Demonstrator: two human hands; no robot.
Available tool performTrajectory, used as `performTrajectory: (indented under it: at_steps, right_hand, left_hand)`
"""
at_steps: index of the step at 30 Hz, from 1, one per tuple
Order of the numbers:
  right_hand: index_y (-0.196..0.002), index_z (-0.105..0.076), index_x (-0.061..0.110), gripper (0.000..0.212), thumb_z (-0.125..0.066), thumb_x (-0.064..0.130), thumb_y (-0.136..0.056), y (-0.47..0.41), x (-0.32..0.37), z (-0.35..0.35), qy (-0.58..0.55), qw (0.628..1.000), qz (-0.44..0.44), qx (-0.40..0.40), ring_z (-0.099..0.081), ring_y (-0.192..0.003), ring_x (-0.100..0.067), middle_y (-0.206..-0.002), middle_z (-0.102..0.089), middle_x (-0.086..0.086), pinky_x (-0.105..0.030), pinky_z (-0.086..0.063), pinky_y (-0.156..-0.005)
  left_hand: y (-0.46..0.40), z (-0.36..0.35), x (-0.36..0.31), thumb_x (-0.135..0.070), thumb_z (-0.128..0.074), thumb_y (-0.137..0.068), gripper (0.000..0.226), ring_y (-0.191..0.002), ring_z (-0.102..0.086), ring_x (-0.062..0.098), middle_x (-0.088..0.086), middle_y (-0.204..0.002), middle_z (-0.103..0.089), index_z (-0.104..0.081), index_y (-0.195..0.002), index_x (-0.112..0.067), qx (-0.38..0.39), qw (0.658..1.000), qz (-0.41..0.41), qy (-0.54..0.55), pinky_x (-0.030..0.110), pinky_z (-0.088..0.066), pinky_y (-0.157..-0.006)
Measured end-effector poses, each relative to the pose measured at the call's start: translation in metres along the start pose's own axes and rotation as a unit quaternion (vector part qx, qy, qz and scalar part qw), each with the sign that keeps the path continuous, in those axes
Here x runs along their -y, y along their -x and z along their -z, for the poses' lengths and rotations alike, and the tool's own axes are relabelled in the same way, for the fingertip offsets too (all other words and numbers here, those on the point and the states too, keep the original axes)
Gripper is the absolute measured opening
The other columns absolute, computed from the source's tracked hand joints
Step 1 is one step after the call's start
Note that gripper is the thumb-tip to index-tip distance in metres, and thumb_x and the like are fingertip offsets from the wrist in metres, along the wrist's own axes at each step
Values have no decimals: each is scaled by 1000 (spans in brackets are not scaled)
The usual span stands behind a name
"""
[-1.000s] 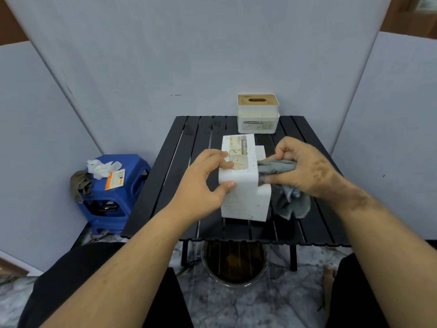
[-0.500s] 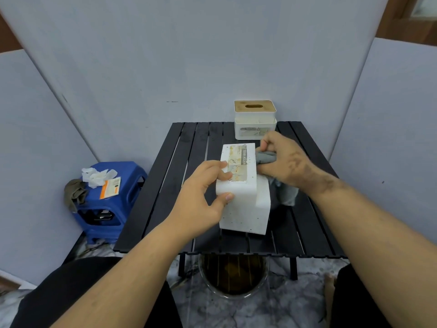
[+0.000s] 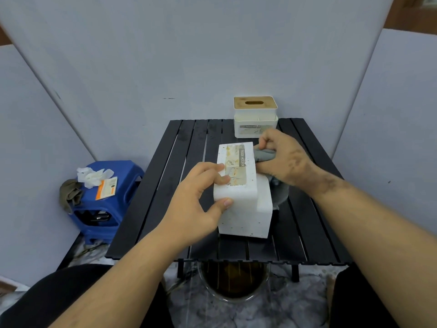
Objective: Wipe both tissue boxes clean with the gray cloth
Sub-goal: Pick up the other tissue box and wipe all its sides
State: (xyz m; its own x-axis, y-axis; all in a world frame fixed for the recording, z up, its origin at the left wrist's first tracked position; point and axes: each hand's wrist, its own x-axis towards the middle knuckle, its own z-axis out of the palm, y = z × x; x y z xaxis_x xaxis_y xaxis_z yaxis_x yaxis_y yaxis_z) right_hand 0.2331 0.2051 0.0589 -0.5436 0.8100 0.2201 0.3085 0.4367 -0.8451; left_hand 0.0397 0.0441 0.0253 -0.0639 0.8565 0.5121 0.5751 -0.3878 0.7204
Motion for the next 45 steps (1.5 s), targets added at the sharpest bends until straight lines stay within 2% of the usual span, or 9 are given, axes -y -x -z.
performTrajectory:
  at_steps: [5, 11, 17, 23, 29, 31, 36, 41, 45]
  right_hand:
    - [-93, -46, 11, 52, -90, 6, -65, -2, -6, 41, -22, 999, -26, 42, -75, -91, -27, -95, -78, -5, -43, -59, -85]
    - [-90, -51, 14, 44, -88, 7, -68, 0, -3, 1, -16, 1000, 1, -1, -67, -64, -12, -82, -73, -7, -26, -56, -54]
    - [-90, -45, 12, 48, -86, -1, -67, 1, -16, 49, -39, 998, -22, 49, -74, -96, -24, -101, -77, -7, -49, -55, -94]
    - [-89, -51, 12, 41, -85, 2, -68, 11, 1, 3, -14, 1000, 8, -22, -71, -77, -15, -89, -73, -2, -31, -61, -64]
    - [-84, -49, 18, 45, -89, 4, -67, 12, -14, 43, -22, 1000, -16, 12, -73, -97, -18, -100, -77, -1, -44, -56, -93]
    - [-84, -49, 18, 45, -88, 4, -67, 14, -14, 46, -23, 1000, -15, 6, -73, -97, -17, -100, -77, -2, -43, -57, -93]
    - [-87, -52, 17, 39, -84, 3, -70, 16, 2, -3, 3, 999, 16, -37, -70, -70, -22, -89, -72, -8, -27, -56, -50]
    - [-87, -49, 11, 43, -87, 0, -68, 19, -2, 31, -27, 999, -25, 23, -74, -92, -17, -99, -77, -2, -28, -59, -78]
    - [-85, -50, 14, 44, -88, 1, -67, 26, 3, 32, -22, 999, -27, -6, -74, -84, -8, -93, -77, 1, -17, -56, -69]
  left_hand:
    - [0, -2, -3, -15, -75, -81, 27, -131, -56, 12, -13, -133, -56, -68, -108, -18, 6, 1000, 6, 6, 47, -52, -105]
    - [-1, 1, -3, -30, -72, -82, 27, -133, -55, 14, -13, -135, -56, -64, -107, -26, 8, 1000, 7, 4, 47, -52, -105]
    - [0, -3, -5, -13, -74, -82, 26, -132, -55, 13, -9, -134, -56, -67, -107, -17, 11, 1000, 3, 3, 43, -52, -106]
    - [1, -3, -4, -15, -75, -82, 28, -133, -54, 16, -10, -134, -55, -65, -108, -20, 10, 1000, -5, 1, 47, -52, -105]
    - [3, -3, -8, -18, -75, -83, 27, -133, -54, 13, -15, -132, -53, -66, -108, -18, 17, 1000, 0, -12, 44, -53, -105]
    - [3, -3, -8, -19, -74, -84, 27, -133, -53, 11, -16, -133, -53, -66, -109, -18, 20, 1000, 1, -13, 44, -53, -104]
    - [3, -3, -7, -28, -73, -84, 29, -133, -54, 14, -16, -133, -52, -66, -110, -18, 18, 1000, -2, -4, 47, -53, -103]
    - [5, -5, -13, -21, -74, -83, 27, -132, -52, 7, -19, -131, -52, -66, -109, -18, 23, 1000, 0, -21, 41, -53, -104]
    - [5, -5, -13, -20, -73, -83, 28, -131, -52, 5, -14, -131, -53, -66, -109, -16, 22, 1000, 3, -21, 35, -52, -105]
